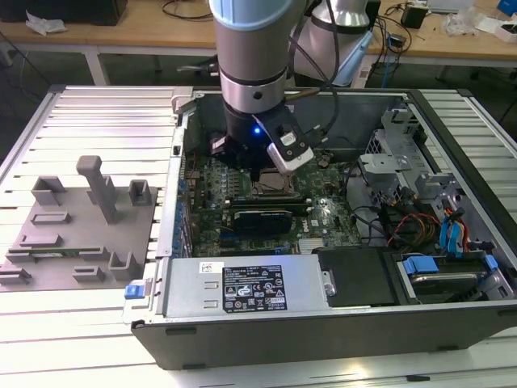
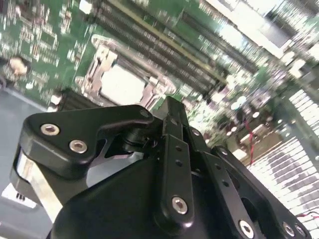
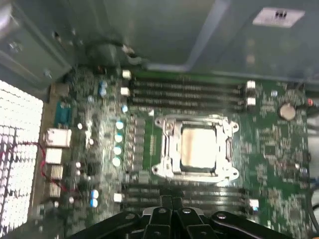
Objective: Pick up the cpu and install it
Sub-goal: 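Install the second cpu locking lever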
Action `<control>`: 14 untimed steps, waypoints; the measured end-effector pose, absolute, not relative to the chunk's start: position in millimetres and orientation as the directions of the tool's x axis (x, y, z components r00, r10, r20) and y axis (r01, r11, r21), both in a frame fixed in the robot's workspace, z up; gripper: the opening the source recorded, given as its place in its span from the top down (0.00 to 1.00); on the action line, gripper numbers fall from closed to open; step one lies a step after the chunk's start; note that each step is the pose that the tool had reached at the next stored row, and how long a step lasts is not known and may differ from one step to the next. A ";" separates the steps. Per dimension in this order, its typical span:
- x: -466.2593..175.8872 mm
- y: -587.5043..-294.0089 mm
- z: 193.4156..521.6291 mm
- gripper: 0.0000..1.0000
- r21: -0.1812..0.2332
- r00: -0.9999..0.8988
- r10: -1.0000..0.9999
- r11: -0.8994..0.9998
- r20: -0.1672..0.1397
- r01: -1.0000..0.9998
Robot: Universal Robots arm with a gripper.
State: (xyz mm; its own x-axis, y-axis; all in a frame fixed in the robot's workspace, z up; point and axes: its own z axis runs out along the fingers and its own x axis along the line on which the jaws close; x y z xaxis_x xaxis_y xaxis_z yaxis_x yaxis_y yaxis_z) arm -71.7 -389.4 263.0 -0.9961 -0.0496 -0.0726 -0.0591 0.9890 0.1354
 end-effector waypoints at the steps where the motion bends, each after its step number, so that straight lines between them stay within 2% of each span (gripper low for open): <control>1: -69.8 -389.4 263.0 0.89 0.130 -0.996 -0.049 0.990 -0.071 -0.058; 4: -62.3 -389.3 263.0 0.89 0.116 -0.997 -0.046 0.992 -0.067 -0.054; 13: -53.8 -389.4 262.4 0.89 0.116 -0.997 -0.032 0.992 -0.067 -0.040; 14: -53.5 -389.3 262.3 0.89 0.116 -0.998 -0.032 0.992 -0.058 -0.039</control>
